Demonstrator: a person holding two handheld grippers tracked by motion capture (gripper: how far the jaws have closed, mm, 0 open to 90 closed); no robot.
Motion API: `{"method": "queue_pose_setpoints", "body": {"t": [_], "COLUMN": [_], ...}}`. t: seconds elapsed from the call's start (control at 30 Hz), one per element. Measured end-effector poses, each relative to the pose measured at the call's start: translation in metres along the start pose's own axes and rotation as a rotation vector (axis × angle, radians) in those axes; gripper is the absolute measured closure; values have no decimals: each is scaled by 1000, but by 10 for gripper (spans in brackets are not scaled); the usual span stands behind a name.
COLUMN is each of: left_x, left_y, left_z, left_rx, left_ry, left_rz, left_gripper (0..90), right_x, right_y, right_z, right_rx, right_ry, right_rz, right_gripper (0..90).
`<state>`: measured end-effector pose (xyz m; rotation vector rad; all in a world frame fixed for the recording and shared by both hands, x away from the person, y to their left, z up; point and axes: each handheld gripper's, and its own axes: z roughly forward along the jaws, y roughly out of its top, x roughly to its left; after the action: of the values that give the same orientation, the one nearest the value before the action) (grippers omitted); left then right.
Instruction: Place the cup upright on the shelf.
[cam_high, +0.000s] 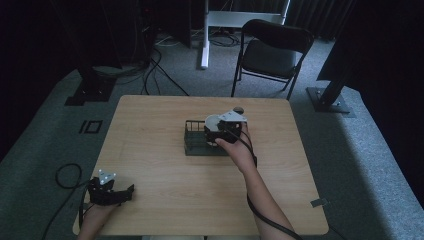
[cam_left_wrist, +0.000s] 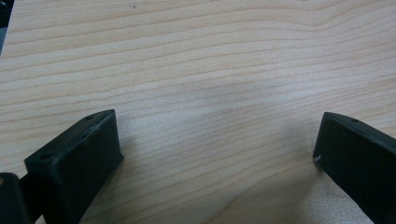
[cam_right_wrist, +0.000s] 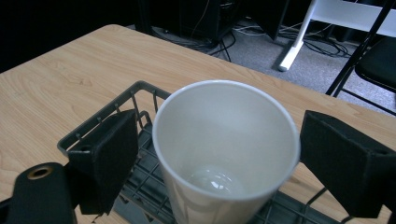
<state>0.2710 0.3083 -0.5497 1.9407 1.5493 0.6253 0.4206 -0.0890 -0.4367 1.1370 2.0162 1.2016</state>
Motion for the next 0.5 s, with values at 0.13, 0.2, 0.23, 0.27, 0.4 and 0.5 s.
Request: {"method": "queue_pose_setpoints", "body": {"t": [0.13, 0.2, 0.23, 0.27, 0.4, 0.5], "left_x": [0, 0, 0, 0, 0, 0], "left_y": [0, 0, 0, 0, 0, 0], "left_z": [0, 0, 0, 0, 0, 0], "left_rx": [0, 0, 0, 0, 0, 0], "left_ry": [0, 0, 0, 0, 0, 0], "left_rz": [0, 0, 0, 0, 0, 0], "left_gripper": [9, 9, 9, 9, 9, 9], "right_x": [-4, -5, -5, -5, -6, -7], "right_y": [-2, -3, -4, -4, -6, -6], "right_z": [-6, -8, -9, -10, -15, -19], "right_rx": [-7, -9, -10, -13, -21, -32], "right_ry": [-2, -2, -3, -3, 0, 0], "right_rz": [12, 16, 17, 16, 20, 17], "right_gripper": [126, 125, 125, 125, 125, 126]}}
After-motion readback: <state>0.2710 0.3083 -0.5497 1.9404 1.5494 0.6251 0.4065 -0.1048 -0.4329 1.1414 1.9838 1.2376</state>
